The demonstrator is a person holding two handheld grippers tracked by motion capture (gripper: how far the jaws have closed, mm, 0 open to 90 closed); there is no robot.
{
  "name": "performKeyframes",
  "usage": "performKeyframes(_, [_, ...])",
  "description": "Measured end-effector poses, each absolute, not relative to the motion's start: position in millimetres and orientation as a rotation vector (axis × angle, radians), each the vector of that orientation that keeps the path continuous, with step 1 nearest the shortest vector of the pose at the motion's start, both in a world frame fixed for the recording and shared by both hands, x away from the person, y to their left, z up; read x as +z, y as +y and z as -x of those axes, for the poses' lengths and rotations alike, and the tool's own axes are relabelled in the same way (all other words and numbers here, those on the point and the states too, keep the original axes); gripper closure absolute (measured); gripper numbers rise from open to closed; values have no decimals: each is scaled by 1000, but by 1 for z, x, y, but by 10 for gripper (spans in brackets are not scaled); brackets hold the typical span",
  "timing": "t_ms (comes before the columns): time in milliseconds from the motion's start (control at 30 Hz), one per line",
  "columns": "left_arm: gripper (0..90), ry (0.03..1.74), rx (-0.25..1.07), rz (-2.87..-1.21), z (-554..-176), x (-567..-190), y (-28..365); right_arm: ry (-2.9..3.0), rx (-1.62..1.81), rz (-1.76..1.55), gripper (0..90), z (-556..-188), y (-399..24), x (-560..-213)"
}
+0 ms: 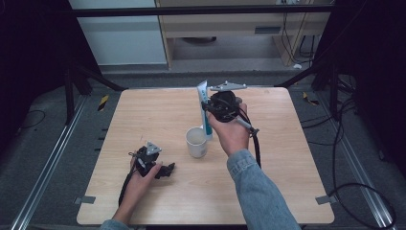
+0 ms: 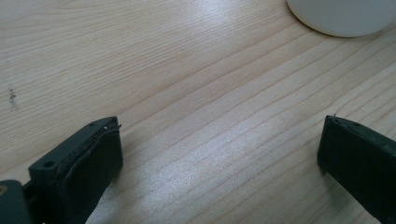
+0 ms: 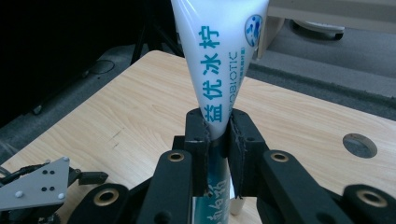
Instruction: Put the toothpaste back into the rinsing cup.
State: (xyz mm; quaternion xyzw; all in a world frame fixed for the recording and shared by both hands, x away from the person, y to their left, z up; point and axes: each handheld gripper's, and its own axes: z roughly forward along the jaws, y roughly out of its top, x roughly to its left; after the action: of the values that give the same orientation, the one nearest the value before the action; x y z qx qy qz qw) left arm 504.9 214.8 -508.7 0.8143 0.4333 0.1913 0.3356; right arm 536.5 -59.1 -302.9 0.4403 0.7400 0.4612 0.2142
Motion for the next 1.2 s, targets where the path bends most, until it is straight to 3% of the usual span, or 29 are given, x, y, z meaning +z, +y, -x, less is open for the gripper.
performKeyframes(1200, [0, 1130, 500, -2123, -505, -509, 215, 1950, 1354, -1153, 790, -531, -45, -324])
